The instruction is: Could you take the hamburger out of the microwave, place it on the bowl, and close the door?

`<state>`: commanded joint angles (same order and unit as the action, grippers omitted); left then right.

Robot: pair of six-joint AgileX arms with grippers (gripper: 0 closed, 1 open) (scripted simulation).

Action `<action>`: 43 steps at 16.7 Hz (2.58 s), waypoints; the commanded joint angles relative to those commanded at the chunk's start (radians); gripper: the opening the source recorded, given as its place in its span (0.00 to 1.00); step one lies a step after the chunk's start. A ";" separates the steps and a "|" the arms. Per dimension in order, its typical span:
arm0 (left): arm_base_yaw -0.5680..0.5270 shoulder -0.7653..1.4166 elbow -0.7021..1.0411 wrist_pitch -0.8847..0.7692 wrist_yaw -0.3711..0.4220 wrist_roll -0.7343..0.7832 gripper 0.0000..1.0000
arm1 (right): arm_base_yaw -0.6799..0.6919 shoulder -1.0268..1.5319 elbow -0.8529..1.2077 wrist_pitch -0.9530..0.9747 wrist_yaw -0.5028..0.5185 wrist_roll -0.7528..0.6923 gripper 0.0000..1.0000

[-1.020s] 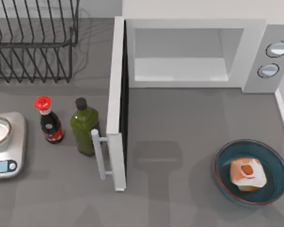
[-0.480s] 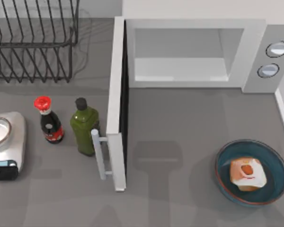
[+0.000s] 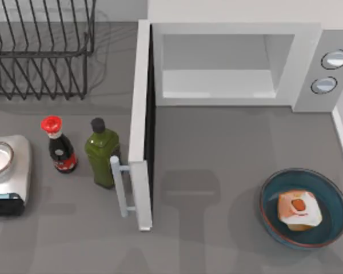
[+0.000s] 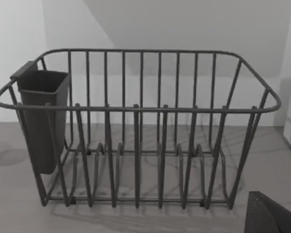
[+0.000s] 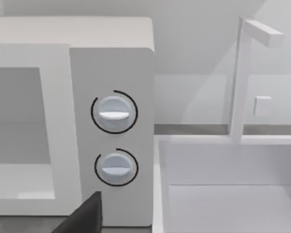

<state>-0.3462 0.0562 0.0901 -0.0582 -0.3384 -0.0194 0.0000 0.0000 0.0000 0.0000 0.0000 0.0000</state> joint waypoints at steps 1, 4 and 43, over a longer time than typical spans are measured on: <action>-0.013 0.034 0.029 -0.021 -0.006 -0.016 0.00 | 0.000 0.000 0.000 0.000 0.000 0.000 1.00; -0.067 0.197 0.152 -0.111 -0.026 -0.086 0.00 | 0.000 0.000 0.000 0.000 0.000 0.000 1.00; -0.244 1.174 0.359 -0.026 -0.050 -0.396 0.00 | 0.000 0.000 0.000 0.000 0.000 0.000 1.00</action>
<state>-0.5901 1.2299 0.4488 -0.0841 -0.3887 -0.4156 0.0000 0.0000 0.0000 0.0000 0.0000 0.0000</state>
